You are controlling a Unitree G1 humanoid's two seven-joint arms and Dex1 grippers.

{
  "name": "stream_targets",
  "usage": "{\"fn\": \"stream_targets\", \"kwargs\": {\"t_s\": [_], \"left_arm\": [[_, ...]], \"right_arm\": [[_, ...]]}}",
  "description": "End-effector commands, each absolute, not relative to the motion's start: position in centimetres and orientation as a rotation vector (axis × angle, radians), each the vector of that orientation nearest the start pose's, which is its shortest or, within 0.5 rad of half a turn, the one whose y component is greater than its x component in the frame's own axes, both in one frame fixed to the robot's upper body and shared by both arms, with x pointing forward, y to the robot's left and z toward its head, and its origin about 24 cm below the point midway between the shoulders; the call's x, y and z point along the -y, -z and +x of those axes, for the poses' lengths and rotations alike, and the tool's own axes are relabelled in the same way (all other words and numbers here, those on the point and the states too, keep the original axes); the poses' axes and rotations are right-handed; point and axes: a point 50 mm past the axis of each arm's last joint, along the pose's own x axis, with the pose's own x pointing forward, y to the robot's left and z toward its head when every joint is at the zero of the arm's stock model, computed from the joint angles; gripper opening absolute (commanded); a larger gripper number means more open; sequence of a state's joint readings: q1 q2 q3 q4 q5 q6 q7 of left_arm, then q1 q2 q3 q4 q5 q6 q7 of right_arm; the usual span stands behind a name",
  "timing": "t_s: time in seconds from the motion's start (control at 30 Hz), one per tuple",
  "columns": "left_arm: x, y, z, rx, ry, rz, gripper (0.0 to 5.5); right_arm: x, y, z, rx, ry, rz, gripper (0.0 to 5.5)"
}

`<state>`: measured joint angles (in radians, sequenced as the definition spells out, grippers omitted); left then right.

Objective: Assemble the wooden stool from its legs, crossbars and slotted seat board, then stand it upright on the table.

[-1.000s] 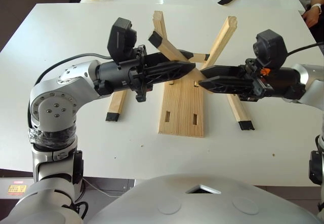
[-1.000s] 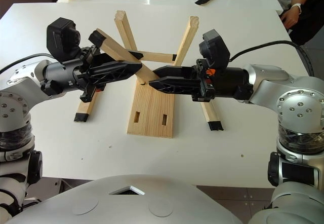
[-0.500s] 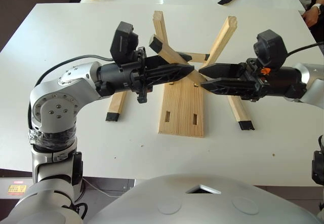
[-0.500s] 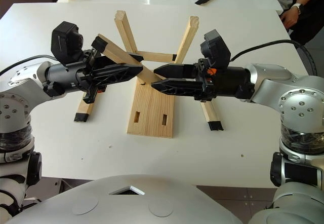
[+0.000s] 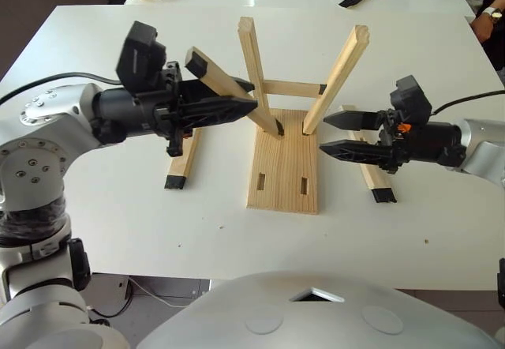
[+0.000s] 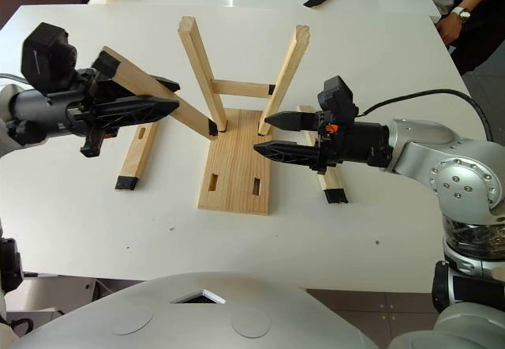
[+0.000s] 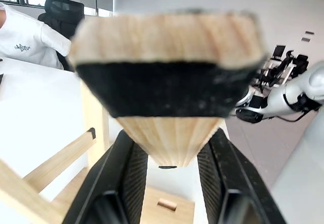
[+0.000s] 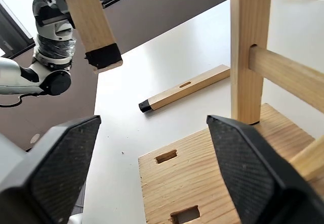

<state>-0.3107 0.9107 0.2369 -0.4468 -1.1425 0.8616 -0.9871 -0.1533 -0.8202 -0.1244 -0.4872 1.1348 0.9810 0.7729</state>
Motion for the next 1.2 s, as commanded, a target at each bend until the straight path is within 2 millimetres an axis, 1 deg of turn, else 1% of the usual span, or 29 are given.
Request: {"fn": "stream_targets", "kwargs": {"t_s": [0.03, 0.17, 0.2, 0.3, 0.4, 0.5, 0.6, 0.7, 0.8, 0.9, 1.0, 1.2], "left_arm": [[-21.9, -21.8, 22.2, -0.161, 1.311, 0.158, 1.31], [-24.1, -20.3, 22.7, -0.103, 1.213, 0.338, 1.31], [-24.7, -19.7, 23.1, -0.111, 1.184, 0.377, 1.31], [-25.6, -18.5, 24.1, -0.090, 1.134, 0.481, 1.31], [-26.2, -17.2, 25.6, -0.066, 1.152, 0.589, 1.31], [-26.4, -15.9, 26.5, -0.018, 1.229, 0.728, 1.31], [-26.7, -15.0, 26.8, 0.011, 1.296, 0.766, 1.31], [-27.8, -14.4, 27.2, 0.012, 1.318, 0.827, 1.31], [-29.1, -14.1, 27.5, 0.001, 1.293, 0.849, 1.31], [-29.9, -14.2, 27.9, 0.006, 1.253, 0.847, 1.31], [-30.2, -13.9, 28.1, 0.005, 1.230, 0.832, 1.31], [-30.4, -12.1, 27.7, 0.005, 1.187, 0.781, 1.31]], "right_arm": [[17.8, -15.8, 20.3, -0.390, -1.191, 0.205, 3.86], [17.9, -15.7, 19.8, -0.372, -1.151, 0.200, 3.86], [18.0, -15.7, 19.7, -0.369, -1.142, 0.202, 3.86], [18.2, -15.7, 19.6, -0.363, -1.123, 0.204, 3.86], [18.2, -15.5, 19.6, -0.361, -1.102, 0.206, 3.86], [18.0, -15.3, 19.7, -0.368, -1.089, 0.205, 3.86], [17.8, -15.1, 19.8, -0.379, -1.083, 0.203, 3.86], [17.8, -15.0, 19.7, -0.385, -1.075, 0.204, 3.86], [18.0, -14.8, 19.5, -0.392, -1.066, 0.208, 3.86], [17.9, -14.5, 19.3, -0.395, -1.059, 0.215, 3.86], [17.9, -14.3, 19.2, -0.398, -1.054, 0.215, 3.86], [18.1, -14.2, 19.5, -0.411, -1.052, 0.208, 3.86]]}}
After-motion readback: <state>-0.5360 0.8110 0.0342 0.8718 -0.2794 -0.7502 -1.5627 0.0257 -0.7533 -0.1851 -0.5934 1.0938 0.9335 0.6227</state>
